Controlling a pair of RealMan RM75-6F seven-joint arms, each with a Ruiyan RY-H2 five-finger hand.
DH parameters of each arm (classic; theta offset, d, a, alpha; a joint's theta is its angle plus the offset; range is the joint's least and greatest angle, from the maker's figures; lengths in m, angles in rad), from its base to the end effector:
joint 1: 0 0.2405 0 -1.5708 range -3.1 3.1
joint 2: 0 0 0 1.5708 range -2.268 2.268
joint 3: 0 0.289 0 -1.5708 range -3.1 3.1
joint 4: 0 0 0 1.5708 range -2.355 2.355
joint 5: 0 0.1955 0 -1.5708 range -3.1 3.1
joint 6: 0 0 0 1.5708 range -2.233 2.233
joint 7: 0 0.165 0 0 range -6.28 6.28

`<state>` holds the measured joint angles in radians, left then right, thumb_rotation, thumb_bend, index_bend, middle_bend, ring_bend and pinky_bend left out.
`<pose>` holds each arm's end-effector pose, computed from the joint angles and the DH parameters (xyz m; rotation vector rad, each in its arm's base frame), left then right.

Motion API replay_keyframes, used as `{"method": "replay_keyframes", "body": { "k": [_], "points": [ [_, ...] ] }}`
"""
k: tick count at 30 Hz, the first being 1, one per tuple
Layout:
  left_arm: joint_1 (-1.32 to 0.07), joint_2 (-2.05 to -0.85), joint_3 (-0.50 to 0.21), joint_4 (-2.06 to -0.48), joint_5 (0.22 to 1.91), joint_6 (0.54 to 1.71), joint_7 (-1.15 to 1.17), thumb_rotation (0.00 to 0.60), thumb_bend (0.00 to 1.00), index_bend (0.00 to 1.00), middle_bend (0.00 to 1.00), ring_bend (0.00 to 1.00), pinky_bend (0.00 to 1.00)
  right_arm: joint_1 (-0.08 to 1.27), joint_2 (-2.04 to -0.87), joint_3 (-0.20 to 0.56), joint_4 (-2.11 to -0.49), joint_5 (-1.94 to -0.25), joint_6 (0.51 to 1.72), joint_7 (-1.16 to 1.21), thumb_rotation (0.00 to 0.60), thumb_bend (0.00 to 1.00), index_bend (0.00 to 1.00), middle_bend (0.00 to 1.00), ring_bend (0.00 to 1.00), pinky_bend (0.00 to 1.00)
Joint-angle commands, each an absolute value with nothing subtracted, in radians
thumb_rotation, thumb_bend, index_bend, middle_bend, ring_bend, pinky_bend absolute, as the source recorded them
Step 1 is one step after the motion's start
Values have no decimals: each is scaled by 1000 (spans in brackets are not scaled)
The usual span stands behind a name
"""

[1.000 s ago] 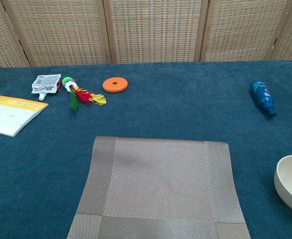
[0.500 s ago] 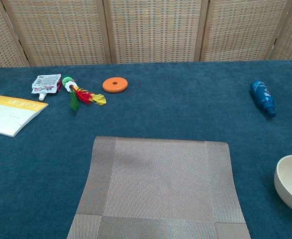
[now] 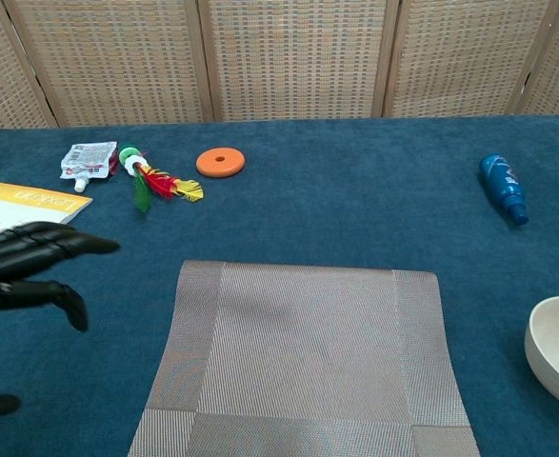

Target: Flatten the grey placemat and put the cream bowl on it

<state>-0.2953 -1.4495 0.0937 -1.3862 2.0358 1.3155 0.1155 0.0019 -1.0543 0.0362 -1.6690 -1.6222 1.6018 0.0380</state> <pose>-0.2443 0.1987 0.0156 -2.1703 -0.5854 -1.1134 -0.3176 -0.1720 0.2111 1.3770 -0.8533 0.9979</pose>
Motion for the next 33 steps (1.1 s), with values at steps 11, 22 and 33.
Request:
{"method": "replay_keyframes", "body": {
  "k": [11, 22, 33],
  "points": [
    [-399, -1600, 144, -1239, 2085, 1266, 137, 600, 220, 393, 0, 0, 0, 6, -1047, 39, -1666, -1611, 1593, 64, 600, 0, 0, 0, 0, 0],
    [-430, -1659, 184, -1192, 2079, 1247, 156, 600, 223, 393, 0, 0, 0, 7, -1043, 41, -1666, -1606, 1592, 76, 600, 0, 0, 0, 0, 0],
    [-448, -1705, 198, -1162, 2050, 1237, 182, 600, 225, 393, 0, 0, 0, 9, -1034, 43, -1665, -1600, 1590, 108, 600, 0, 0, 0, 0, 0]
  ]
}}
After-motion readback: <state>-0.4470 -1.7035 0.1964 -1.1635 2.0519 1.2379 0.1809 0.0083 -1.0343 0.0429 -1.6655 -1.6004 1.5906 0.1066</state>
